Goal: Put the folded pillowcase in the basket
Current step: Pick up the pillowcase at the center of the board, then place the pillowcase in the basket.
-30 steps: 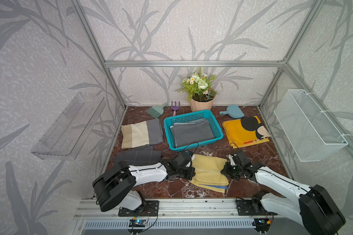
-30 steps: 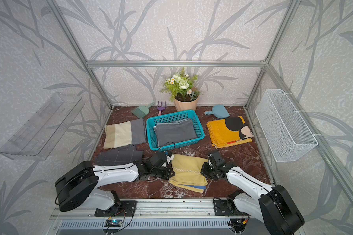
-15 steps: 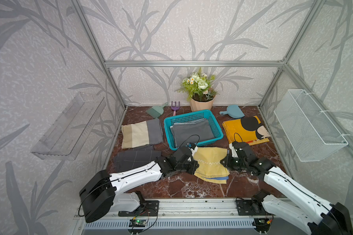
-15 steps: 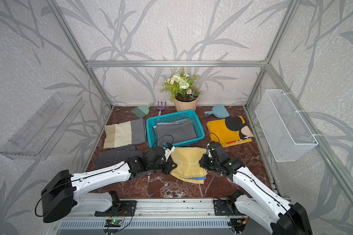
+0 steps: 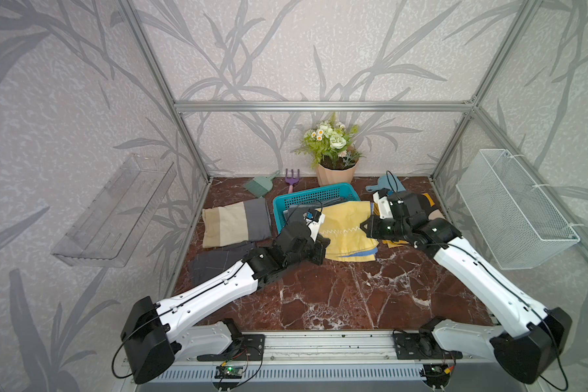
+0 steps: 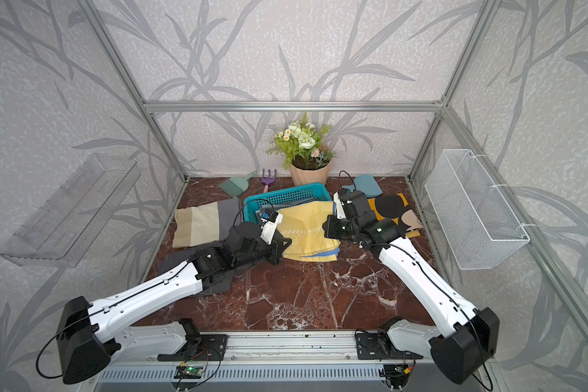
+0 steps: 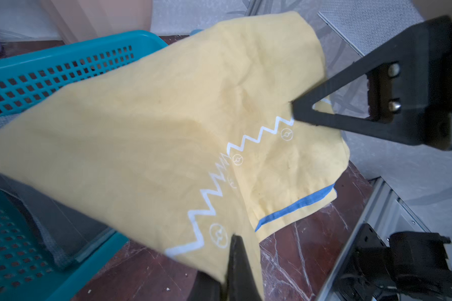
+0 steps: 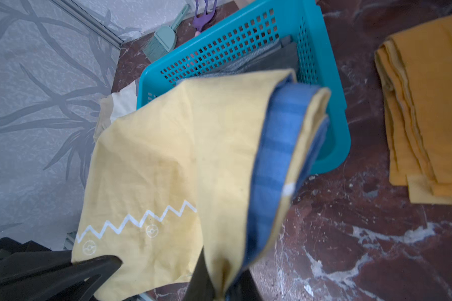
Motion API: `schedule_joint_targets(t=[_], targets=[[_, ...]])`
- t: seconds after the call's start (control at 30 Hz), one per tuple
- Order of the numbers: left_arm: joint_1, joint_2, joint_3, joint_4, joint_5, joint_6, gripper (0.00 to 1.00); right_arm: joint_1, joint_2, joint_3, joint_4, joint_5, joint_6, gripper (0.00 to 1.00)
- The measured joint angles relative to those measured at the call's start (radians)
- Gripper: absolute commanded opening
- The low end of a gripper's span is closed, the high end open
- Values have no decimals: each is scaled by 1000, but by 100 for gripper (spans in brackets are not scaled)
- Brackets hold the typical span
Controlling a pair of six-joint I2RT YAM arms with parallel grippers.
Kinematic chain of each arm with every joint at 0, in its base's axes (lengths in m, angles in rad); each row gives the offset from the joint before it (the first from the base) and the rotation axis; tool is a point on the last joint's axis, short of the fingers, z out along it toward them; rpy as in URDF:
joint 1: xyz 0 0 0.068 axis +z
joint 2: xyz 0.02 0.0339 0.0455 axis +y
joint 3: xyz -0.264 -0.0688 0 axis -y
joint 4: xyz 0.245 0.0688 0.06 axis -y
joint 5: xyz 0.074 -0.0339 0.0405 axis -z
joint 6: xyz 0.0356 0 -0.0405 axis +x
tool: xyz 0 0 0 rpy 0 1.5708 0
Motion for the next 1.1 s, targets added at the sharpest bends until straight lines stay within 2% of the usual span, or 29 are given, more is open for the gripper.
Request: schedule_joint_targets(t=[0.27,0.6,0.8,1.1], targets=[[164,106,6,87,-5,17,0,-75,300,232,3,-26,-103,0],[281,277,84,169,14,35,0,-81,637,521,9,-24,-167,0],[313,378,76,198,23,29,0,-82,767,567,7,-14,-188,0],[315,433,30,237,22,11,0,-83,825,571,1,-4,-206,0]])
